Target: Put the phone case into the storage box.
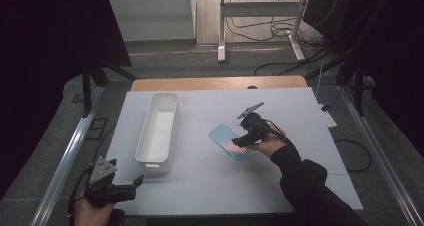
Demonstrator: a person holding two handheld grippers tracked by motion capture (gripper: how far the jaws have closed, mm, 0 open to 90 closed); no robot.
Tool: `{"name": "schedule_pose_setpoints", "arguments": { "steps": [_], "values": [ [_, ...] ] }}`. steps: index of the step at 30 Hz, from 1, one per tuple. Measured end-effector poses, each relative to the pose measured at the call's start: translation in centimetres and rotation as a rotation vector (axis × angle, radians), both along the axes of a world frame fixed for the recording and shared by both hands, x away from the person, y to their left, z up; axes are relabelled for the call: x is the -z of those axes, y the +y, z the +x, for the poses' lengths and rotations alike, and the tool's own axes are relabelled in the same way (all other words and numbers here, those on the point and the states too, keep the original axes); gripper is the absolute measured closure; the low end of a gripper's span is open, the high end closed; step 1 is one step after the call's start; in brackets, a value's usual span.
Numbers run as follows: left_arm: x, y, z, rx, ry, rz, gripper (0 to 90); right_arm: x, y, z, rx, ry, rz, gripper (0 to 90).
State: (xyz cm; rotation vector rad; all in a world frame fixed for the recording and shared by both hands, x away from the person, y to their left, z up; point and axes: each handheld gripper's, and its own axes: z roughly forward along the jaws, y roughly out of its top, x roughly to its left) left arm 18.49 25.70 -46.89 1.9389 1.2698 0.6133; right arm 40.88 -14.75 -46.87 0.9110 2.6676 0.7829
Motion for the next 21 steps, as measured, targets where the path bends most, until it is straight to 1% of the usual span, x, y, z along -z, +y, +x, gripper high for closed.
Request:
{"name": "schedule_pose_setpoints", "arguments": {
  "steps": [4, 6, 7, 8, 9, 10, 12, 14, 18, 19, 21],
  "values": [
    [0.0, -0.1, 0.0, 0.002, 0.000, 0.006, 0.1, 0.0, 0.2, 0.1, -0.024, 0.023, -0.006, 54.5],
    [0.0, -0.1, 0.0, 0.007, -0.001, 0.008, 0.3, 0.0, 0.3, 0.2, -0.039, 0.036, -0.007, 70.4],
    [0.0, -0.1, 0.0, 0.007, -0.001, 0.008, 0.3, 0.0, 0.3, 0.2, -0.039, 0.036, -0.007, 70.4],
    [0.0, -0.1, 0.0, 0.009, -0.001, 0.010, 0.3, 0.1, 0.3, 0.3, -0.044, 0.036, -0.012, 79.7],
    [0.0, -0.2, 0.0, 0.011, -0.002, 0.013, 0.3, 0.1, 0.2, 0.3, -0.053, 0.050, -0.009, 89.1],
    [0.0, -0.2, 0.0, 0.012, -0.002, 0.017, 0.3, 0.1, 0.1, 0.4, -0.058, 0.066, 0.000, 89.7],
    [0.0, -0.2, 0.0, 0.013, -0.001, 0.018, 0.3, 0.1, 0.1, 0.4, -0.061, 0.074, 0.001, 89.7],
    [0.0, -0.2, 0.0, 0.013, -0.002, 0.017, 0.4, 0.2, 0.2, 0.2, -0.076, 0.079, 0.004, 89.8],
    [0.0, -0.2, 0.0, 0.013, -0.002, 0.019, 0.4, 0.6, 0.7, -0.3, -0.109, 0.091, 0.009, 89.7],
    [0.0, -0.2, 0.0, 0.013, -0.002, 0.019, 0.4, 0.6, 0.7, -0.3, -0.109, 0.091, 0.009, 89.7],
    [0.0, -0.2, 0.0, 0.013, -0.002, 0.020, 0.4, 1.0, 1.3, -0.9, -0.138, 0.098, 0.010, 89.7]
  ]
}}
